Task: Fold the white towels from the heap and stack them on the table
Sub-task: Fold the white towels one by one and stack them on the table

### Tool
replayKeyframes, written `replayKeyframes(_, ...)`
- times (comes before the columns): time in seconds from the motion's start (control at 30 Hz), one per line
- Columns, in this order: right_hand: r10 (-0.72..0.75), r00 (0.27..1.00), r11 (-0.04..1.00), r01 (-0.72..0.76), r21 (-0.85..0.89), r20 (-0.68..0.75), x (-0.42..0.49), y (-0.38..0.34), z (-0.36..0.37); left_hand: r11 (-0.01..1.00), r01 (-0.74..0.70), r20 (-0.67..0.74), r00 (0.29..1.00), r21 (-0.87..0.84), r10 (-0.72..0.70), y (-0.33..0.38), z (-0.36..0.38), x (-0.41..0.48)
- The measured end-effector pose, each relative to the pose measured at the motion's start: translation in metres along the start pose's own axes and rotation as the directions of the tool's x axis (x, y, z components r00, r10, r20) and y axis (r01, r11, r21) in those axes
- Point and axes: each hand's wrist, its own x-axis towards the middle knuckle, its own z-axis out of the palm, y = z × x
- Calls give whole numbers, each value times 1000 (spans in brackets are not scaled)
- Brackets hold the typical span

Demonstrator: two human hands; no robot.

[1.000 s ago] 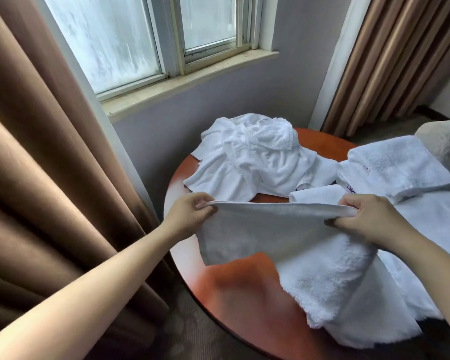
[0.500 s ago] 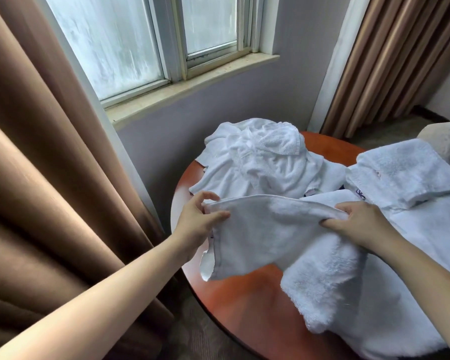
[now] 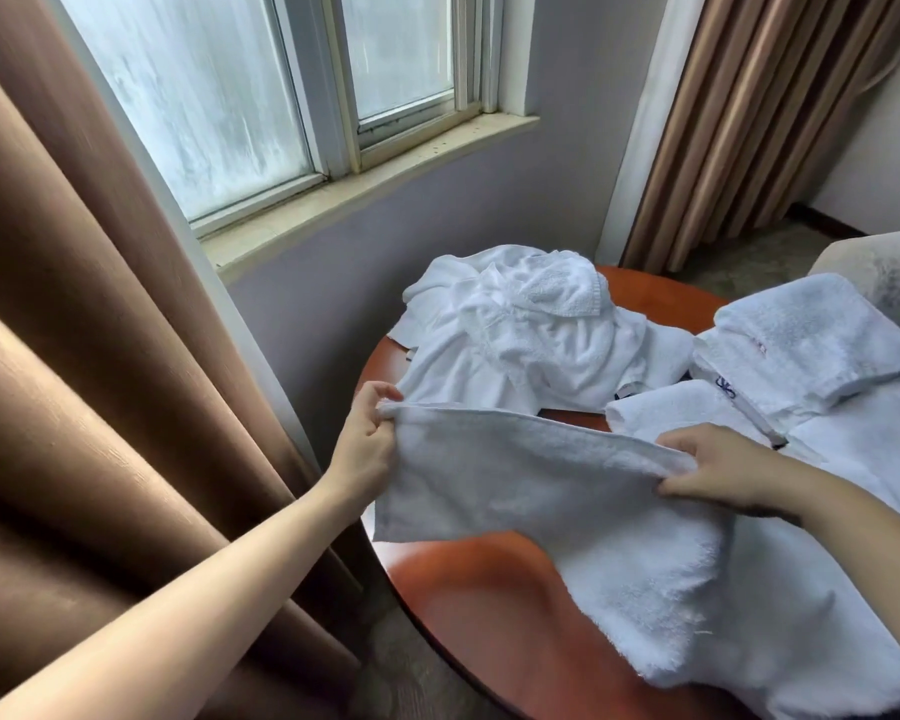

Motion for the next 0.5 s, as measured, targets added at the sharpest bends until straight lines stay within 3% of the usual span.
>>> replayKeyframes(0.1,-21,1000,1000,21,5,-6,2,-9,7,988,-102,-3,995,112,103,17,5,-1)
replayKeyframes(0.23,-108,989,991,116,68,-104,-2,-31,20,905,-310,251,938,291,241,51,18,-17)
replayKeyframes(0.33,-202,972,974,212,77,-124,-8,-47,23,624,-523,501,834,581,232,78,41,-31)
replayKeyframes(0.4,-275,950,958,284,43,-151,-14,-59,25,450,-628,596,769,636,230,87,64,-37)
replayKeyframes(0.5,-315,908,940,338,38,-277,-21,-69,22,393,-668,638,736,632,225,94,85,-38)
